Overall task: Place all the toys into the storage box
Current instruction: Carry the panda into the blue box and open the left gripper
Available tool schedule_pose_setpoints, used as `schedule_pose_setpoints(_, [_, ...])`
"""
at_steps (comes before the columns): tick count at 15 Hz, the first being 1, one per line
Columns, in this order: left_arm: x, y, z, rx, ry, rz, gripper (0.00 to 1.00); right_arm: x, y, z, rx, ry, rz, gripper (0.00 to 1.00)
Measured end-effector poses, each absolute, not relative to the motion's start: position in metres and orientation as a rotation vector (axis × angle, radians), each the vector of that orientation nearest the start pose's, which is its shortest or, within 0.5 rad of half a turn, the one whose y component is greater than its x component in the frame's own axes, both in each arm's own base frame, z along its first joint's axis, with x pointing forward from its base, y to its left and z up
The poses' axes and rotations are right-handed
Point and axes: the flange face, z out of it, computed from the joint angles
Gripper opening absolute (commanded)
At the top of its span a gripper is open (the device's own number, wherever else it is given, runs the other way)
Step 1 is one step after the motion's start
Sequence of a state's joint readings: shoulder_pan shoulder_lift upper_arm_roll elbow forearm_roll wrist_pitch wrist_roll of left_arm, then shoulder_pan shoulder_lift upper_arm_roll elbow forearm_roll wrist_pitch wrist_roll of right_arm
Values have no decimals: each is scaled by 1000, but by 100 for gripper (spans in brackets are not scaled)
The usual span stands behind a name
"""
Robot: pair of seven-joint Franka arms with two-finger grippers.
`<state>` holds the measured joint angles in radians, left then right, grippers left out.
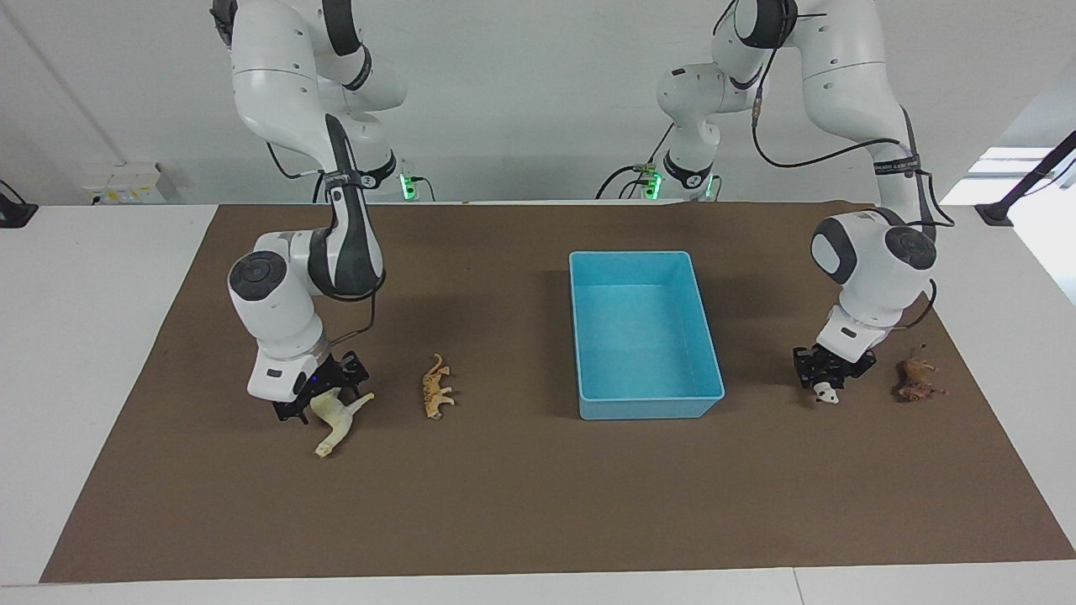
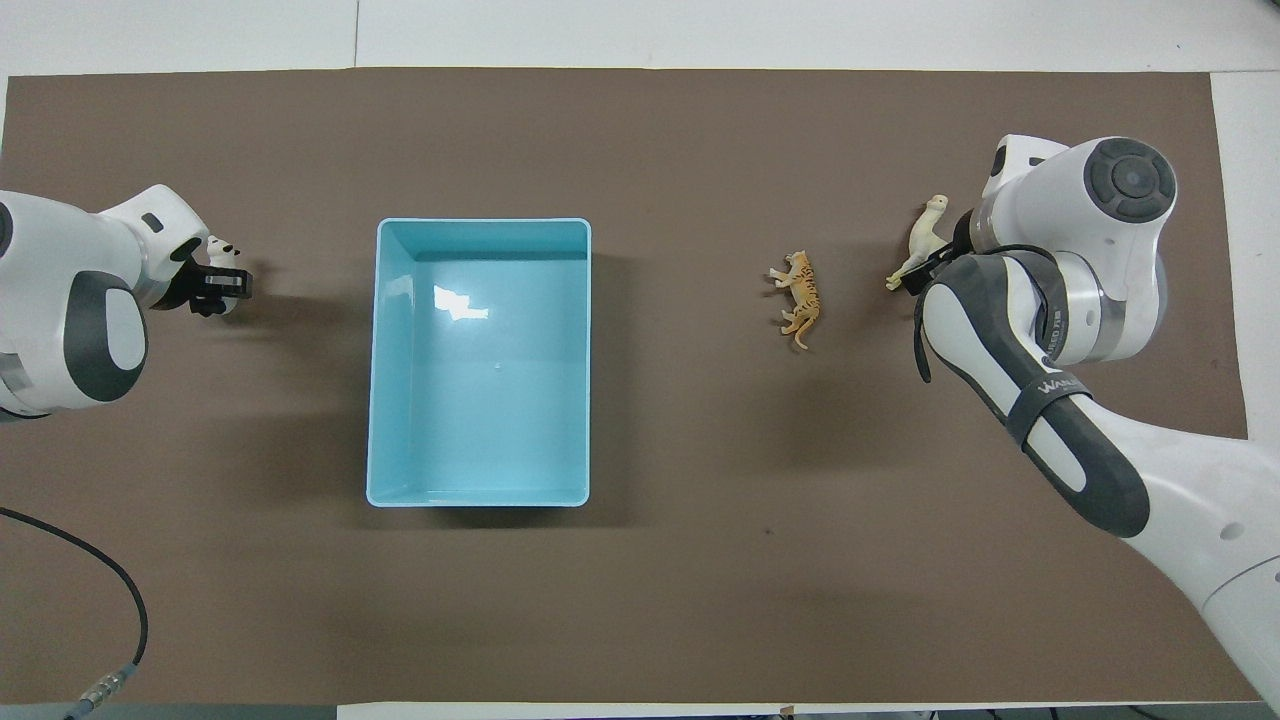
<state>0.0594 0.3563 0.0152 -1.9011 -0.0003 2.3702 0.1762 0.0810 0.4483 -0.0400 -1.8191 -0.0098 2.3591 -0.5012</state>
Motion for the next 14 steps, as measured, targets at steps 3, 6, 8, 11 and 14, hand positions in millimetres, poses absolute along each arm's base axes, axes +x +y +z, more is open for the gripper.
schedule_pose_setpoints(3, [650, 16, 391, -3140, 20, -58, 0, 655, 29, 297, -3061, -871, -126, 63])
schedule_pose_setpoints(6, [637, -81, 460, -3140, -159, 2, 1, 655, 28, 297, -3062, -870, -127, 0])
schedule_pose_setpoints(8, [615, -168, 474, -3133, -268, 3, 14, 655, 29, 297, -3063, -872, -148, 0])
schedule_pose_setpoints(11, [571, -262, 451, -3108, -284, 50, 100, 655, 30, 297, -3063, -874, -153, 0])
schedule_pose_setpoints(14, [566, -260, 436, -3099, -305, 51, 100, 659, 37, 306, -3058, -890, -157, 0])
